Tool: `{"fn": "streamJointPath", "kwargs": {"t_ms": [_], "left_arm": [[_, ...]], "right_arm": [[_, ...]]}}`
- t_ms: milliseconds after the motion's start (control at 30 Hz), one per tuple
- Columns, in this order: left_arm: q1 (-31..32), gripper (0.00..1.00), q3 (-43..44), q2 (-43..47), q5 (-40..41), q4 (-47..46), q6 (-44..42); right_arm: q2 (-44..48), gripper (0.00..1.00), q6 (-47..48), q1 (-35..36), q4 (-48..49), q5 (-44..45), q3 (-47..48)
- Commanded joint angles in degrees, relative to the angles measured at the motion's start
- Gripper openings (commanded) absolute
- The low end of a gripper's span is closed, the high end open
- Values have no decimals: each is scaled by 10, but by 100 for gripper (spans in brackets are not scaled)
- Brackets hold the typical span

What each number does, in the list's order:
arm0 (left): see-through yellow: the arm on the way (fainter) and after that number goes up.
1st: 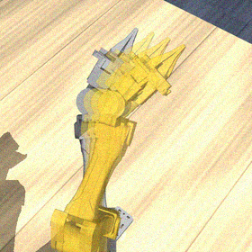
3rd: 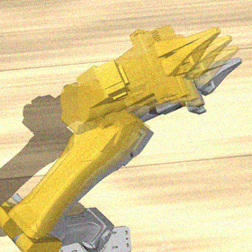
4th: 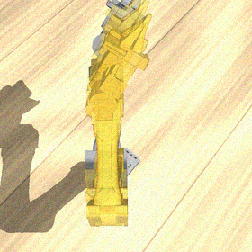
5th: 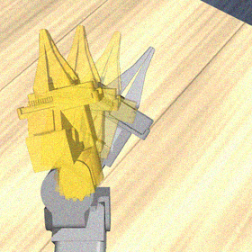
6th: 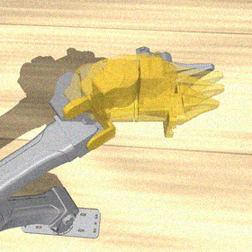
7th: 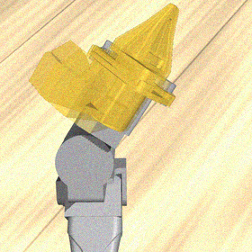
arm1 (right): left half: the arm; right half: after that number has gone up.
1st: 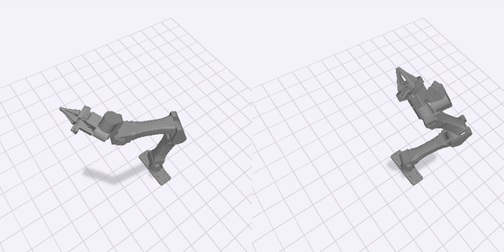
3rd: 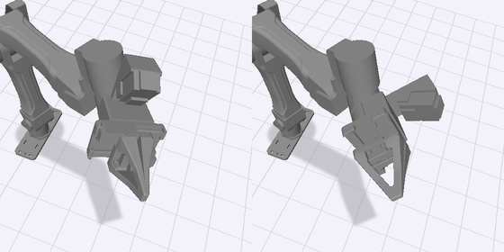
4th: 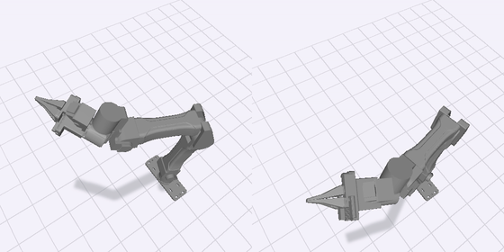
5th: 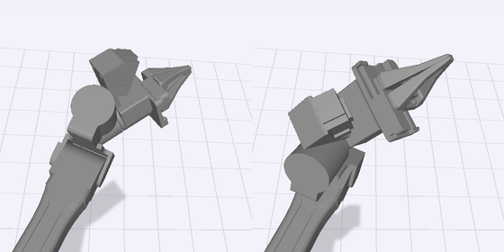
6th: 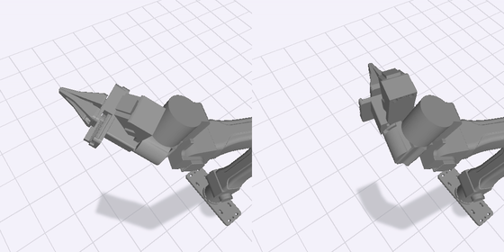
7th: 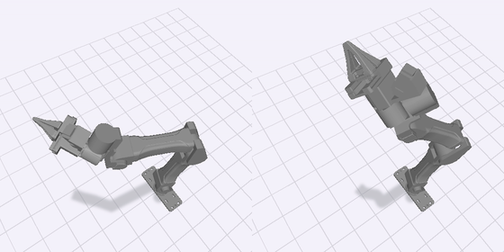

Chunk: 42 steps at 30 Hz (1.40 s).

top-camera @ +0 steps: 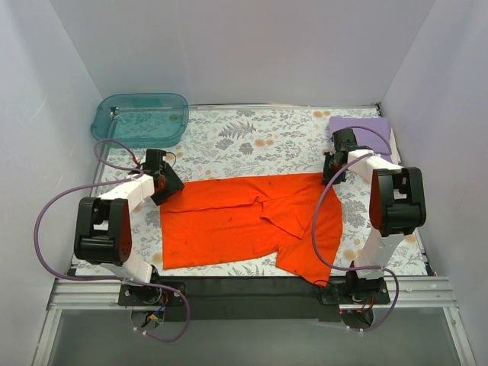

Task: Fold and stack the t-shirts
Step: Fold the tshirt

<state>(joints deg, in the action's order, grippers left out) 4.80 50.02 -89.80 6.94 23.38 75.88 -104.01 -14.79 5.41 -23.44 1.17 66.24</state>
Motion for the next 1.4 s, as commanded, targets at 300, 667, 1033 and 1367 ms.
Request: {"fn": "streamJointPath", "kwargs": {"t_ms": [300,667,1033,1367], "left_arm": [[1,49,-26,-37,55,9,2],[1,55,-10,-32,65,15,-22],[22,69,50,45,65,69,-38],[55,69,4,102,50,98,-12]], "right_arm": [[-1,2,32,-27,2,26,42],[-22,8,37,-30,-7,9,66],[60,38,33,8,-42,20,57],[114,41,2,104,-45,7,-50]]}}
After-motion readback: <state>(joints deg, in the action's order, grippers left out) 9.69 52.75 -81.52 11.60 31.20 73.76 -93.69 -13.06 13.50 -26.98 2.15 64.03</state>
